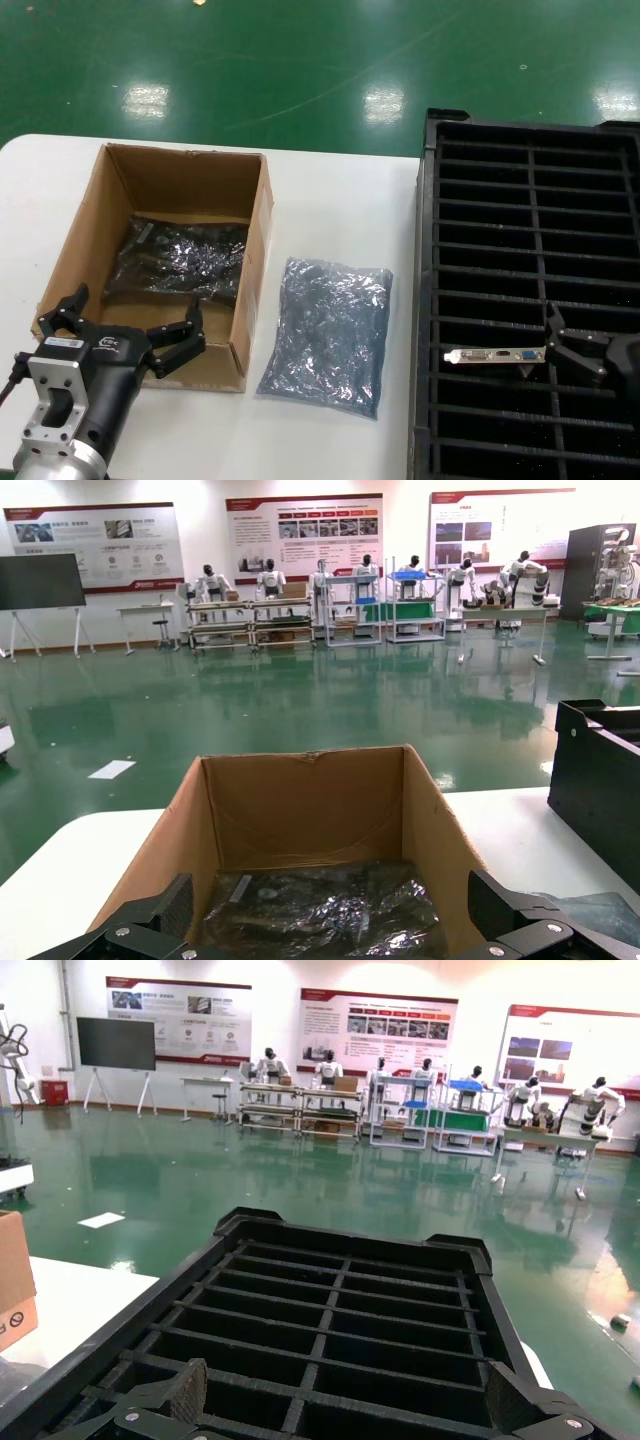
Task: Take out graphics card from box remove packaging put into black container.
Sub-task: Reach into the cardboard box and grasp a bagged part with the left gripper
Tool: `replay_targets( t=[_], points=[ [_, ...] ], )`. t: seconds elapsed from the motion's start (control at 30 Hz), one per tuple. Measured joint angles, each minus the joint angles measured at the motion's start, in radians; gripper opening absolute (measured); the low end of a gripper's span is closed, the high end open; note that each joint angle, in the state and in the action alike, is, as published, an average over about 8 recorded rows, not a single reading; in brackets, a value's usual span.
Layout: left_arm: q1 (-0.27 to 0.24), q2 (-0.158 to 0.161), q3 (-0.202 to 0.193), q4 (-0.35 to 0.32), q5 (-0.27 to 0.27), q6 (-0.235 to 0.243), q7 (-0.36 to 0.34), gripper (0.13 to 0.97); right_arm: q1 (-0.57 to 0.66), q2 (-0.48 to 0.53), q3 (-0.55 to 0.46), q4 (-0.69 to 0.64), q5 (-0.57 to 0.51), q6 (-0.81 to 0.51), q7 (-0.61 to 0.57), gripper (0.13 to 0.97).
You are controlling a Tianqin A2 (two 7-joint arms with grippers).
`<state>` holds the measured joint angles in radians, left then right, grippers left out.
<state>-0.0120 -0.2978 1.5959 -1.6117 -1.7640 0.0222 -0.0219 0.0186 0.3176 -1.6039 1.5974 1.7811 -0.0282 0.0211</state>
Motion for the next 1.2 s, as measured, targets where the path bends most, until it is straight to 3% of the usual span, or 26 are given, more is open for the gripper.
replay_targets(
  t=[0.4,0.5,0.63,0.77,0.93,1.07,1.2],
  points=[
    [-0.004,-0.008,-0.006,-0.004,0.007,0.016,0.016,0.966,0.000,0.000,0.000,0.000,0.000,0.000,0.000,0.966],
    [-0.019,-0.026,-0.020,-0.004,0.016,0.053,0.061,0.966,0.000,0.000,0.000,0.000,0.000,0.000,0.000,0.966],
    [-0.077,-0.072,-0.043,0.027,0.024,0.148,0.187,0.966,0.000,0.000,0.000,0.000,0.000,0.000,0.000,0.966],
    [-0.191,-0.145,-0.036,0.112,0.039,0.268,0.333,0.966,0.000,0.000,0.000,0.000,0.000,0.000,0.000,0.966],
    [-0.400,-0.227,0.025,0.272,0.122,0.422,0.448,0.966,0.000,0.000,0.000,0.000,0.000,0.000,0.000,0.966],
    [-0.581,-0.247,0.092,0.430,0.248,0.543,0.507,0.966,0.000,0.000,0.000,0.000,0.000,0.000,0.000,0.966],
    [-0.747,-0.234,0.187,0.613,0.378,0.600,0.545,0.966,0.000,0.000,0.000,0.000,0.000,0.000,0.000,0.966]
  ],
)
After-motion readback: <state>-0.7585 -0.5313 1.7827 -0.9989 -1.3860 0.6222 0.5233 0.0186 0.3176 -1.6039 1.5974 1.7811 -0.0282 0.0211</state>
